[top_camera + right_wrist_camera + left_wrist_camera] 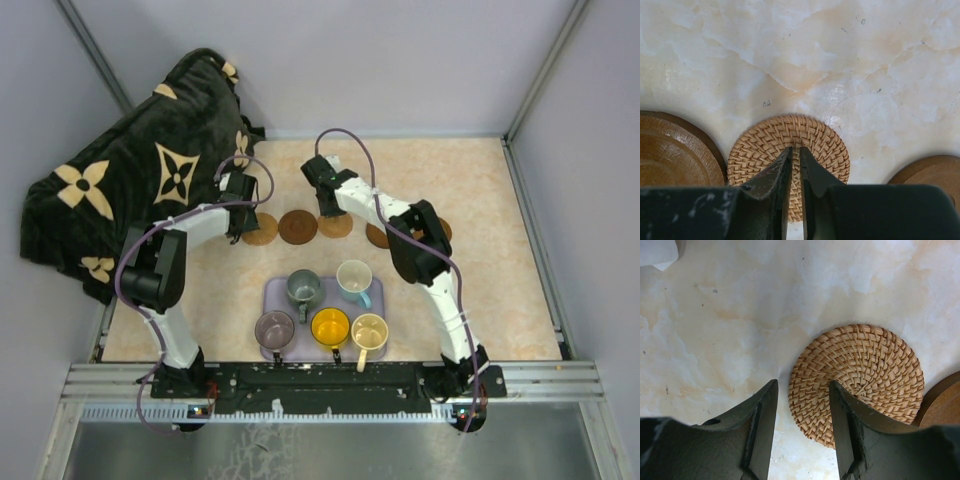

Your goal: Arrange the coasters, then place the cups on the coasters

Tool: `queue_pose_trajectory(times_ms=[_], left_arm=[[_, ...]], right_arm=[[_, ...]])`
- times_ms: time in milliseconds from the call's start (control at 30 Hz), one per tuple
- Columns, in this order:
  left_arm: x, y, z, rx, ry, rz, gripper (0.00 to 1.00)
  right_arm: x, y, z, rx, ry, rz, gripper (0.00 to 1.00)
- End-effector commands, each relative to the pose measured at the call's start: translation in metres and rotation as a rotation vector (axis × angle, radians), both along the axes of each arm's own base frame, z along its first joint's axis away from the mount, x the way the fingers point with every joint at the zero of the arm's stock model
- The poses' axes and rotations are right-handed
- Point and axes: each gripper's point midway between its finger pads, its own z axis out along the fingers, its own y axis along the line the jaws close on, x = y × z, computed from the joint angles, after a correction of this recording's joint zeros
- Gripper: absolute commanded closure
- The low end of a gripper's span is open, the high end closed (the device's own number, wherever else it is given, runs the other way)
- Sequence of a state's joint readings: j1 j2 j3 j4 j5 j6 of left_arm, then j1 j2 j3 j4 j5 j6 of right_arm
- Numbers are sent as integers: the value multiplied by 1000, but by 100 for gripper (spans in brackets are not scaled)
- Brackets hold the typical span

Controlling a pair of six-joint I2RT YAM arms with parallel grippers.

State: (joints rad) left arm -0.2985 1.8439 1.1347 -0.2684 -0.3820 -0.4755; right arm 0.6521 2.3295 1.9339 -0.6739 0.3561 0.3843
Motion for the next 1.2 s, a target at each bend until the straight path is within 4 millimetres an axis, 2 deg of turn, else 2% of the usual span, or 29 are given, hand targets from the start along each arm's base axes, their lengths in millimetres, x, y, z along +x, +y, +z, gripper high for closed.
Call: queue_pose_trajectory(times_ms=[0,300,467,767,967,1167], left_arm=[[-12,6,-17,24,65,9,48],[-17,24,-21,43,83,75,47],[-10,33,-16,31,64,107,47],[-6,34,-13,17,52,97,47],[2,26,8,-15,-7,49,42],[6,22,42,-37,-87,17,35]], right_arm=[[-20,10,-27,-18,85,39,85],[-7,6,5,-23,4,28,82],[0,8,22,-11,-21,28,81],[-1,2,56,6,-82,18,81],[-2,-7,71,-10,-118,6,81],[0,-14,92,-11,-175,-14,81]])
